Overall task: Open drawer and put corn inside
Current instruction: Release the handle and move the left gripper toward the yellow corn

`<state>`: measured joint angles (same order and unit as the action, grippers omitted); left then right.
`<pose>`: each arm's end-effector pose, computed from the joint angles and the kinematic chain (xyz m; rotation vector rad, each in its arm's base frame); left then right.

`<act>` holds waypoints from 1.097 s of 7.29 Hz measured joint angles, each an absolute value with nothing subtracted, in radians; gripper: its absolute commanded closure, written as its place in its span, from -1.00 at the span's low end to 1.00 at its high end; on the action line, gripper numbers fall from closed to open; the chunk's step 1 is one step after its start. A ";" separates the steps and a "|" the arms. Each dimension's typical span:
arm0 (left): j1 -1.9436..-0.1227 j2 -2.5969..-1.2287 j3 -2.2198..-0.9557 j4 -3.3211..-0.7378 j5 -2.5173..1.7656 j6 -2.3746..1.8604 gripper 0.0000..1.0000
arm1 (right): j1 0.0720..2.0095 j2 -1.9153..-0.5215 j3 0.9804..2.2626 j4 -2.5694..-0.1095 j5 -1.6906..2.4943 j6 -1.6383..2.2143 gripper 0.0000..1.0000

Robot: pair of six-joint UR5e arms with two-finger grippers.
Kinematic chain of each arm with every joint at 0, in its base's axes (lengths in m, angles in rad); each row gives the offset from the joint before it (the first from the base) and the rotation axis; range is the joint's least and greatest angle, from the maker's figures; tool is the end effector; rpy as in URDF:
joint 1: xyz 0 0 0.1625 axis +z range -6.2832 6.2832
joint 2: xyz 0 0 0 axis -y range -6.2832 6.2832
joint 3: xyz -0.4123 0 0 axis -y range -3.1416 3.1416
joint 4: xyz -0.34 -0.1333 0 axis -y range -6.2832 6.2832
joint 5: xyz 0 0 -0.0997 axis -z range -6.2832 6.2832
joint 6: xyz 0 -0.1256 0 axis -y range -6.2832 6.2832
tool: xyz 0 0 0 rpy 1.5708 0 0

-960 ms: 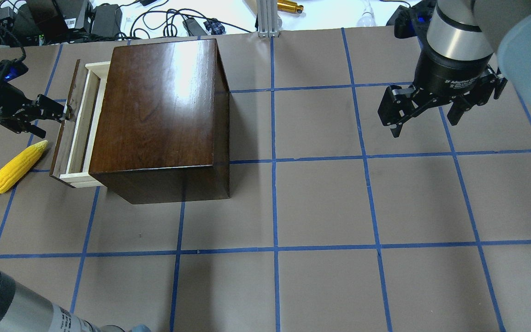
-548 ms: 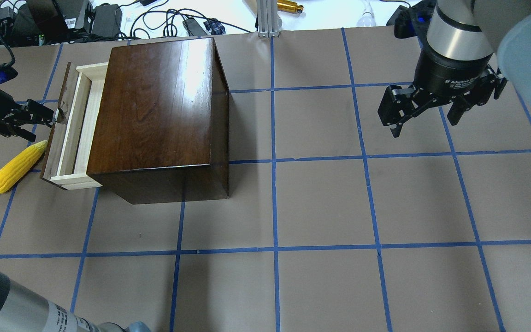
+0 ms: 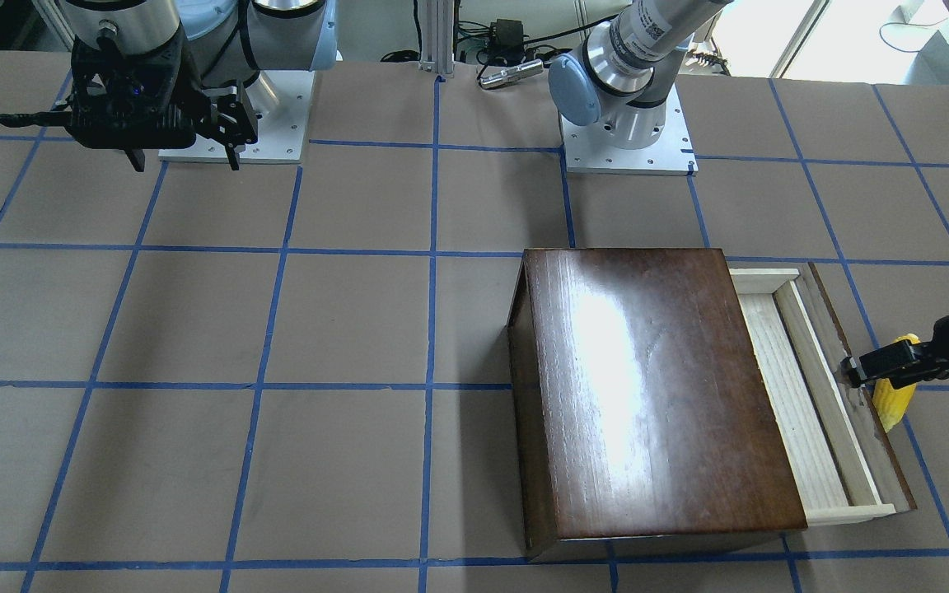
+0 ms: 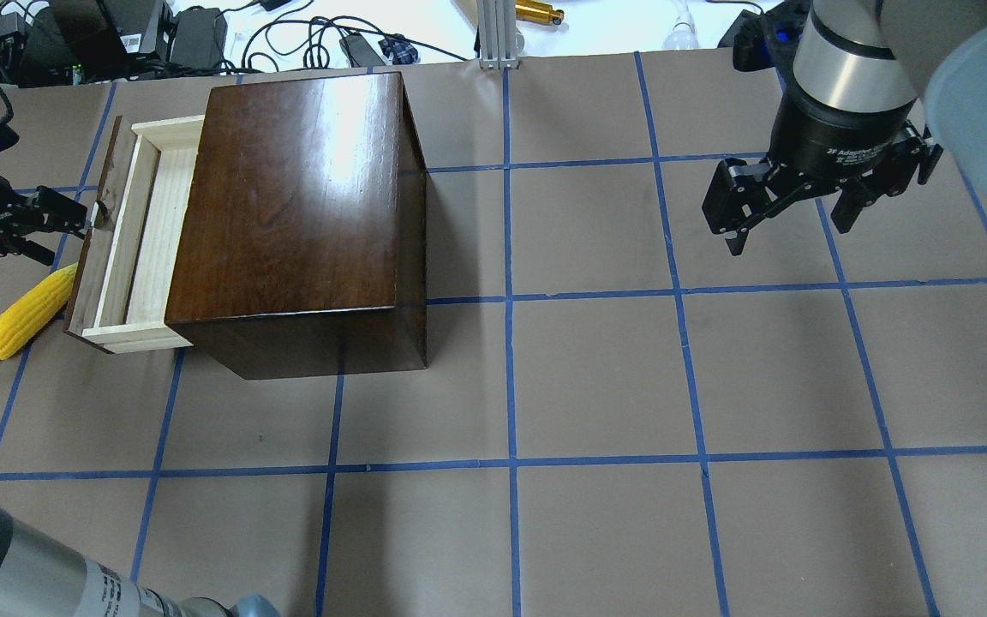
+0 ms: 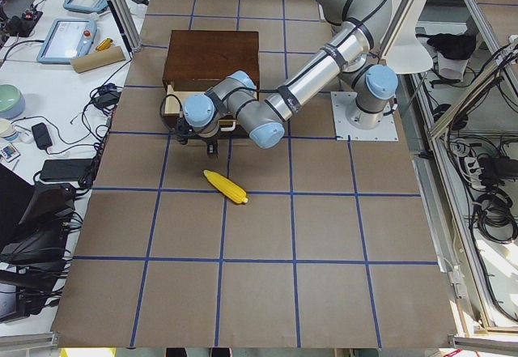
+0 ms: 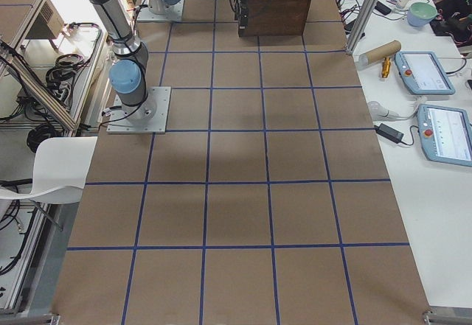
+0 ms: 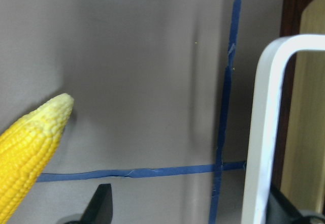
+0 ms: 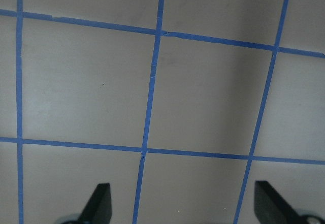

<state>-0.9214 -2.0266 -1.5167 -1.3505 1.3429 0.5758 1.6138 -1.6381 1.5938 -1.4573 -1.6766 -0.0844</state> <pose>0.2162 -0.5521 0.2614 0.1346 -2.8485 -0.0245 0.1372 -0.3972 0.4574 0.1988 -3.0289 -0.1084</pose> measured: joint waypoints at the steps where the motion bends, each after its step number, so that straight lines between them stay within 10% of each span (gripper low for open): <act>1: -0.925 -2.019 -1.516 -1.353 1.343 0.574 -1.00 | 1.614 -1.638 1.594 -1.457 -1.677 -0.084 -1.00; 8: -0.932 -1.950 -1.500 -1.346 1.638 0.738 -1.00 | 1.614 -1.638 1.594 -1.457 -1.677 -0.084 -1.00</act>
<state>-0.9317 -1.9499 -1.5000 -1.3457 1.6376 0.7384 1.6137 -1.6376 1.5938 -1.4573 -1.6766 -0.0844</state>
